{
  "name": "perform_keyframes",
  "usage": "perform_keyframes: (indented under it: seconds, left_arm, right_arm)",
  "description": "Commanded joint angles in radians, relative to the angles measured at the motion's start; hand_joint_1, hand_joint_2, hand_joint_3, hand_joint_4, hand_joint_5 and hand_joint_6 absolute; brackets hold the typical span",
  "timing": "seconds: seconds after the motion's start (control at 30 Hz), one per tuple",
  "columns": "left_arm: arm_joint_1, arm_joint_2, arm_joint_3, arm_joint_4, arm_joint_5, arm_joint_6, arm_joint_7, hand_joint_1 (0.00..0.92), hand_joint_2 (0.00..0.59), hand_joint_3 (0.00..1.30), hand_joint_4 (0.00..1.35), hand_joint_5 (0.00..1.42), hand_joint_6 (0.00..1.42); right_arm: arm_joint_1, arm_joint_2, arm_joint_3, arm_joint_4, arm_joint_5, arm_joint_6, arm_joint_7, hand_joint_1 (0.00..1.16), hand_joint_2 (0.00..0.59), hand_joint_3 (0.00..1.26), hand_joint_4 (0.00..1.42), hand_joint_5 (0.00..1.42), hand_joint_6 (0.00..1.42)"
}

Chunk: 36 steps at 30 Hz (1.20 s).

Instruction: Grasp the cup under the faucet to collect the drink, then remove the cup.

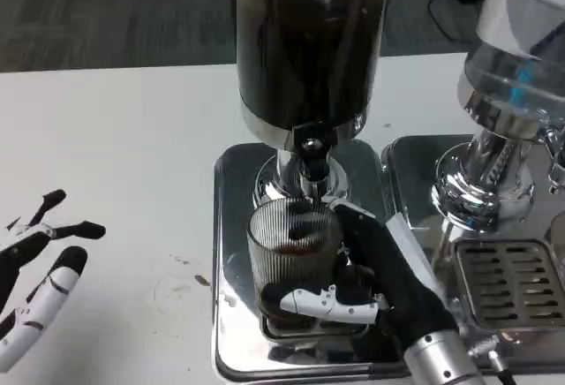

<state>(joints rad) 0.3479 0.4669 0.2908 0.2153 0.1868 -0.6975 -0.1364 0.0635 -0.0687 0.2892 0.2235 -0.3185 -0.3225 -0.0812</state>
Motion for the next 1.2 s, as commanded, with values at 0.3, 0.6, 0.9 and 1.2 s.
perform_keyframes:
  seconds: [0.3,0.6,0.9,1.2]
  left_arm:
    - [-0.027,0.024,-0.006,0.022,-0.007,-0.003,0.0,0.0,0.287,0.42,0.06,0.19,0.0]
    - [-0.049,0.039,-0.021,0.05,-0.012,-0.013,-0.011,0.0,0.287,0.42,0.06,0.19,0.0]
    - [-0.102,0.065,-0.056,0.105,-0.03,-0.031,-0.033,0.0,0.285,0.41,0.06,0.19,0.0]
    - [-0.198,0.096,-0.096,0.208,-0.044,-0.069,-0.072,0.0,0.283,0.41,0.06,0.19,0.0]
  right_arm:
    - [0.012,0.025,-0.016,0.031,-0.034,-0.047,-0.092,0.93,0.145,0.45,0.54,0.7,0.89]
    - [0.044,0.024,-0.018,-0.016,-0.072,-0.062,-0.155,0.94,0.138,0.47,0.56,0.74,0.95]
    - [0.12,0.021,-0.036,-0.096,-0.081,-0.07,-0.184,0.94,0.143,0.49,0.58,0.77,0.98]
    - [0.164,0.039,-0.039,-0.15,-0.114,-0.065,-0.225,0.93,0.145,0.5,0.58,0.79,1.01]
